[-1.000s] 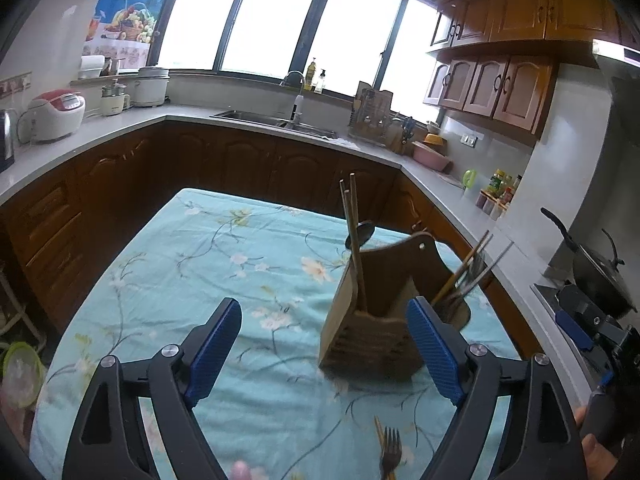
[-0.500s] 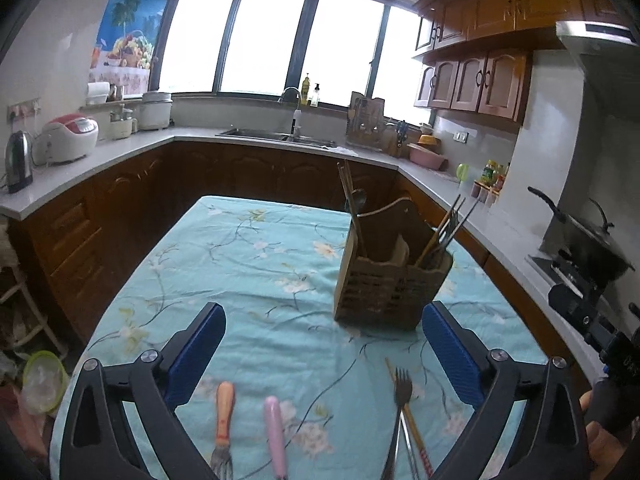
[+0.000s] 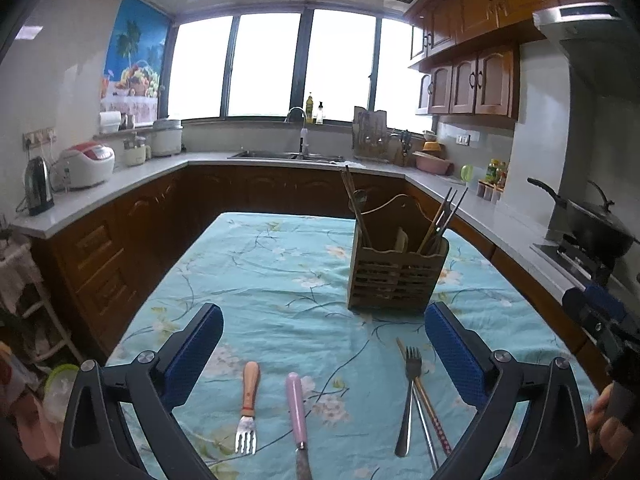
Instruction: Organize utensils
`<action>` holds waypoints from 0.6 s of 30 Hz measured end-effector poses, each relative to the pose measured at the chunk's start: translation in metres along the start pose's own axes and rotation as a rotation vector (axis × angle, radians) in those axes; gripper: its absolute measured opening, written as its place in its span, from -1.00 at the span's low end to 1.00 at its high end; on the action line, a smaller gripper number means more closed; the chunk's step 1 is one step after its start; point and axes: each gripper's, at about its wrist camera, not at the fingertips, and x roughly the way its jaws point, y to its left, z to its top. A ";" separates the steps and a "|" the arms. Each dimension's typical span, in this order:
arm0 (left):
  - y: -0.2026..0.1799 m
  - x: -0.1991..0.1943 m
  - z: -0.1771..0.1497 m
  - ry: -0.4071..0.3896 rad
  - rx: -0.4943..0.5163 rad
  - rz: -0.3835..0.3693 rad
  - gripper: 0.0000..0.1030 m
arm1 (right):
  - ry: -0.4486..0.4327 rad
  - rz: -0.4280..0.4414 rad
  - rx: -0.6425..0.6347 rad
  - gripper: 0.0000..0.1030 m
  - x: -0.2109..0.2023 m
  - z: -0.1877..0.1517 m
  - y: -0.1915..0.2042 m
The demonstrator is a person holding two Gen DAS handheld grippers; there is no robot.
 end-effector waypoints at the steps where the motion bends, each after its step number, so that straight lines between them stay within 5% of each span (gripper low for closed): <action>1: -0.001 -0.003 -0.001 -0.003 0.006 0.002 0.98 | -0.005 -0.005 -0.010 0.97 -0.004 0.000 0.001; 18: -0.007 -0.026 -0.026 -0.014 0.055 0.057 0.98 | -0.074 -0.074 -0.043 1.00 -0.032 -0.025 0.003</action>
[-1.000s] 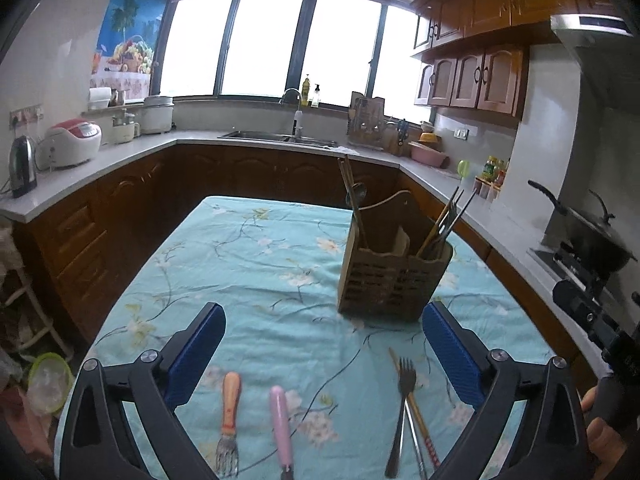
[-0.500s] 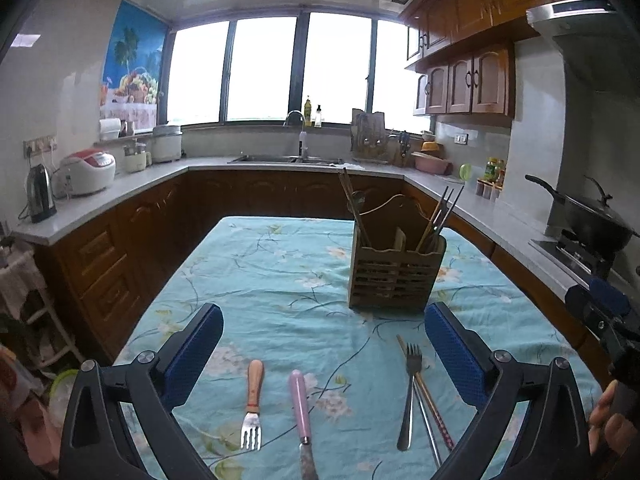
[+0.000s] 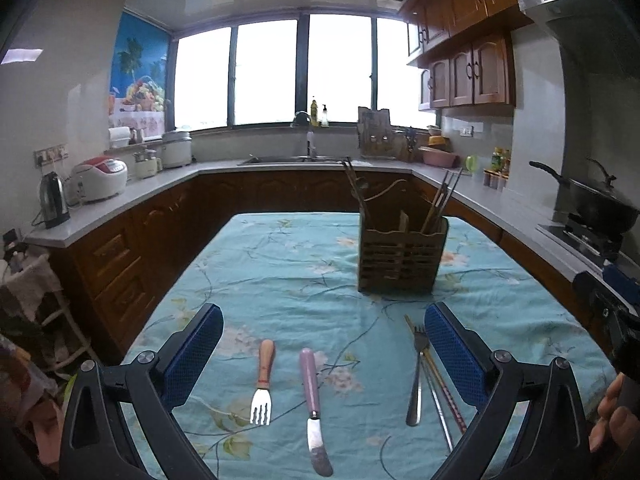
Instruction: Organize utensils
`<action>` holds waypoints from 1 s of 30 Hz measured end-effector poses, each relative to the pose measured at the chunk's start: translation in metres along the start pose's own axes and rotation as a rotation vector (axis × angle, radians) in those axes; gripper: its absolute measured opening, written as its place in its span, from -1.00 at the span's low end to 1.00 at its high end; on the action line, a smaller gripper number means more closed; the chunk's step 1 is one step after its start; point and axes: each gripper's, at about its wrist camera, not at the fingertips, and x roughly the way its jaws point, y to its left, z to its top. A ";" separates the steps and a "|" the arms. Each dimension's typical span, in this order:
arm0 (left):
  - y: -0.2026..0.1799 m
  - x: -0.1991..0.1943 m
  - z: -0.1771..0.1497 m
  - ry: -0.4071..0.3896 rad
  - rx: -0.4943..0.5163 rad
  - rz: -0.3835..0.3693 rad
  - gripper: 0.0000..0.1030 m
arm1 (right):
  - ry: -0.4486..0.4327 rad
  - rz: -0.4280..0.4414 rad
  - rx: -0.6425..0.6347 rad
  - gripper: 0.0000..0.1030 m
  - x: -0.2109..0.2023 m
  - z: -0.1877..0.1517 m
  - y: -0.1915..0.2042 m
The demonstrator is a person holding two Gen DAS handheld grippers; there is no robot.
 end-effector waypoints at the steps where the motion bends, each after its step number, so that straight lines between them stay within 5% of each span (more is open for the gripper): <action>1: 0.000 0.001 -0.002 0.001 0.001 0.007 0.98 | 0.004 0.002 0.003 1.00 0.001 -0.002 -0.001; 30: 0.008 0.013 -0.011 0.012 -0.010 0.006 0.98 | 0.045 0.039 0.006 1.00 0.014 -0.018 0.005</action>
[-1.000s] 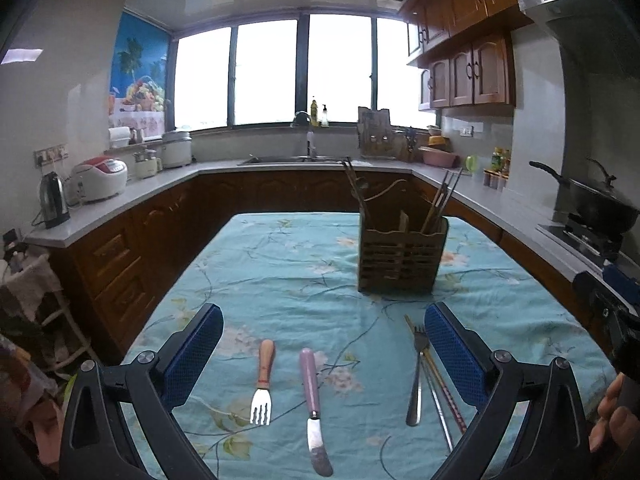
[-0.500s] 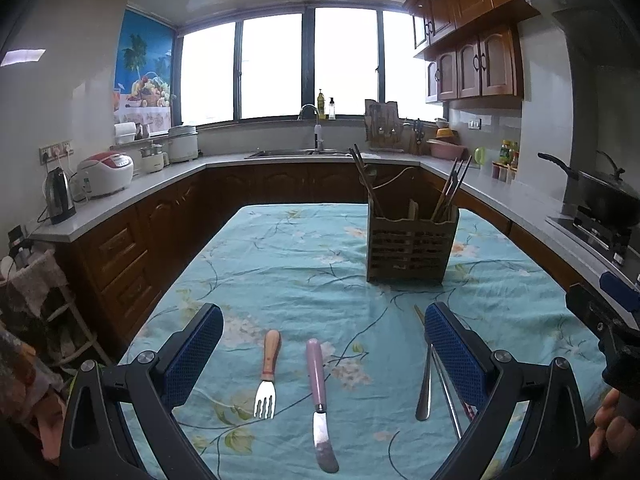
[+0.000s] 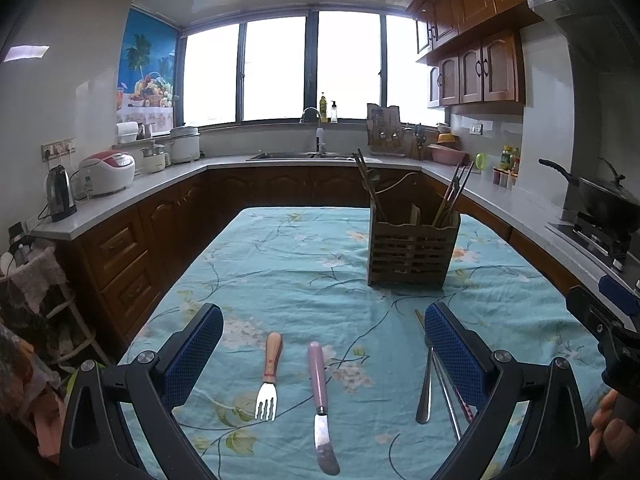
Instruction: Organize utensils
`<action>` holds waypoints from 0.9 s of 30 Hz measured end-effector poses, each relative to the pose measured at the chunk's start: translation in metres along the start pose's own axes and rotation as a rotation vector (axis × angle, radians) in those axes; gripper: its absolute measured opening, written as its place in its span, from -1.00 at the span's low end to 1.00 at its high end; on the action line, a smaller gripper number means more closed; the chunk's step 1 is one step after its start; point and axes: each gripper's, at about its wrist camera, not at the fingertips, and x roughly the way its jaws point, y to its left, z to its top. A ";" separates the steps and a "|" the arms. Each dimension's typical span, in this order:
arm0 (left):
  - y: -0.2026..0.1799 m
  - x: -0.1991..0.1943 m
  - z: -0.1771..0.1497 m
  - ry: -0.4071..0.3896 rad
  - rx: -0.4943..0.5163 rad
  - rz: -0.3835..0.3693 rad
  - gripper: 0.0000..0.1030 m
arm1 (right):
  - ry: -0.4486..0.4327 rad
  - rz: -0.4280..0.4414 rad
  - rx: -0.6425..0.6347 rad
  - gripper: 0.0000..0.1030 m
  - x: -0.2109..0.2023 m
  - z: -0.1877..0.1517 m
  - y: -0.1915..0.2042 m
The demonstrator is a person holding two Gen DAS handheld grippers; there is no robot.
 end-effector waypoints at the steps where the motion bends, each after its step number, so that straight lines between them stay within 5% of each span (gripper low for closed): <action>1: 0.000 0.000 0.000 -0.001 0.001 0.001 0.98 | 0.000 0.000 -0.001 1.00 0.000 0.000 0.000; 27: -0.003 -0.004 -0.005 -0.035 0.027 0.019 0.98 | -0.009 0.007 -0.005 1.00 -0.002 0.004 0.006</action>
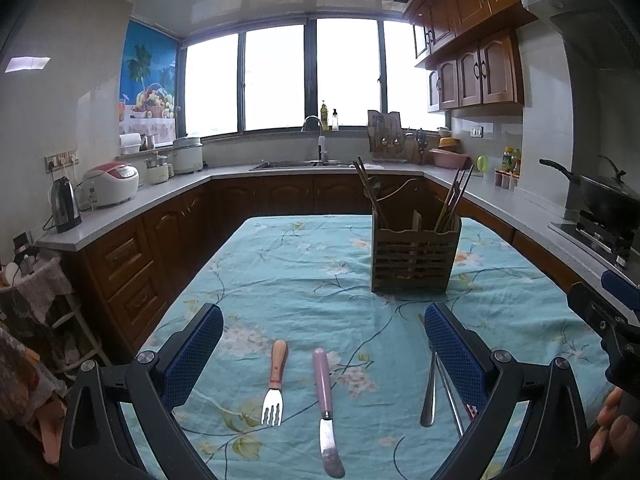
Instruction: Organize utensils
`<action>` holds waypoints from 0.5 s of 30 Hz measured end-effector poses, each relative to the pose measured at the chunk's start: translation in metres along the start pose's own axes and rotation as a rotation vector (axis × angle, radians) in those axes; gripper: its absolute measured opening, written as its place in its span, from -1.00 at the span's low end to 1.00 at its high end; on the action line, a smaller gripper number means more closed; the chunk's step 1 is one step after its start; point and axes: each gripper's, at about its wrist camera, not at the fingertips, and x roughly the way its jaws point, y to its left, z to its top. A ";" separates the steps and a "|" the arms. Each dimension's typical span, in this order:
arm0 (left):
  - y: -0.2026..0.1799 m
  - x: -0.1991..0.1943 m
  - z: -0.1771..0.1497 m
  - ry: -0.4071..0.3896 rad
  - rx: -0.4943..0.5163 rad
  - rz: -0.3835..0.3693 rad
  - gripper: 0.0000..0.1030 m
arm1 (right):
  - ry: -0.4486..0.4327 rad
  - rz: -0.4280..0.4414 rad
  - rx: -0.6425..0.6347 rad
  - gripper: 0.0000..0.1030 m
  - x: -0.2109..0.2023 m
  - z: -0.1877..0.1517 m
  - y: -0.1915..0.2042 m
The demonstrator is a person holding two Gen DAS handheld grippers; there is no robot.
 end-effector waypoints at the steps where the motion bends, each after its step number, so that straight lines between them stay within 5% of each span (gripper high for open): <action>1: 0.000 -0.001 0.000 -0.003 0.001 -0.001 0.98 | -0.001 0.000 -0.001 1.00 0.000 0.000 0.000; 15: -0.004 0.000 -0.001 -0.007 0.010 -0.009 0.98 | -0.002 0.004 0.001 1.00 -0.001 0.002 0.001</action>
